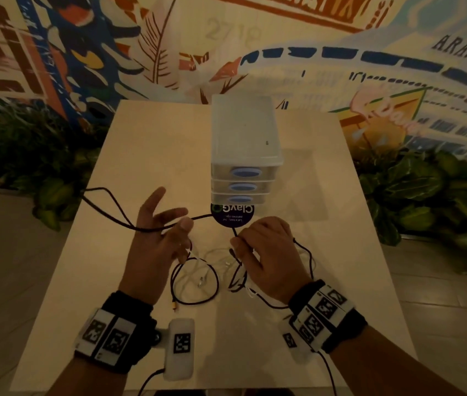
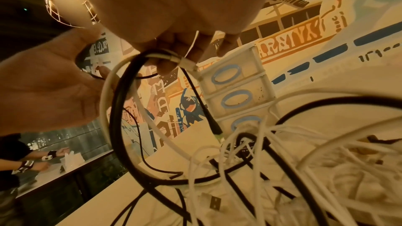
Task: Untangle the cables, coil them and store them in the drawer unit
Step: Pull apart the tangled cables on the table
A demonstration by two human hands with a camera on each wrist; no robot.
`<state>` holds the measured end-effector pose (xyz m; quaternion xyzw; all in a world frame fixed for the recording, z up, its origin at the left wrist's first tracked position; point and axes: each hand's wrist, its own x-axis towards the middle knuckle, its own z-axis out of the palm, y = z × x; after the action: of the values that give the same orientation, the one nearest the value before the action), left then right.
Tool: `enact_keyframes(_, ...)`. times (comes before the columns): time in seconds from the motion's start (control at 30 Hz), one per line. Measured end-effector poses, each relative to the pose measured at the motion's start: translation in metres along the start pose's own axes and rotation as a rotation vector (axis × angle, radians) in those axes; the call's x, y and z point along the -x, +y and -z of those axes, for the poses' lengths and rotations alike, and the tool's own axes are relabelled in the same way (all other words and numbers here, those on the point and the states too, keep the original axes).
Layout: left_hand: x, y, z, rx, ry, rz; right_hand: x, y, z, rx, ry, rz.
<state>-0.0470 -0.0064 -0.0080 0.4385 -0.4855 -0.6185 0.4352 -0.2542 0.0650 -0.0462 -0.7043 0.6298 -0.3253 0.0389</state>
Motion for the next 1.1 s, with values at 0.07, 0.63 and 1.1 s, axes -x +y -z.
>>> enact_keyframes(0.07, 0.0, -0.007, -0.005, 0.158, 0.046, 0.168, -0.002, 0.0, 0.002, -0.071, 0.029, 0.024)
enact_keyframes(0.63, 0.01, 0.005, -0.016, -0.232, -0.12, -0.033, -0.004, -0.006, 0.002, -0.173, -0.554, -0.033)
enact_keyframes(1.1, 0.011, 0.014, -0.016, -0.215, -0.17, -0.144, 0.0, -0.008, -0.008, -0.321, -0.523, -0.112)
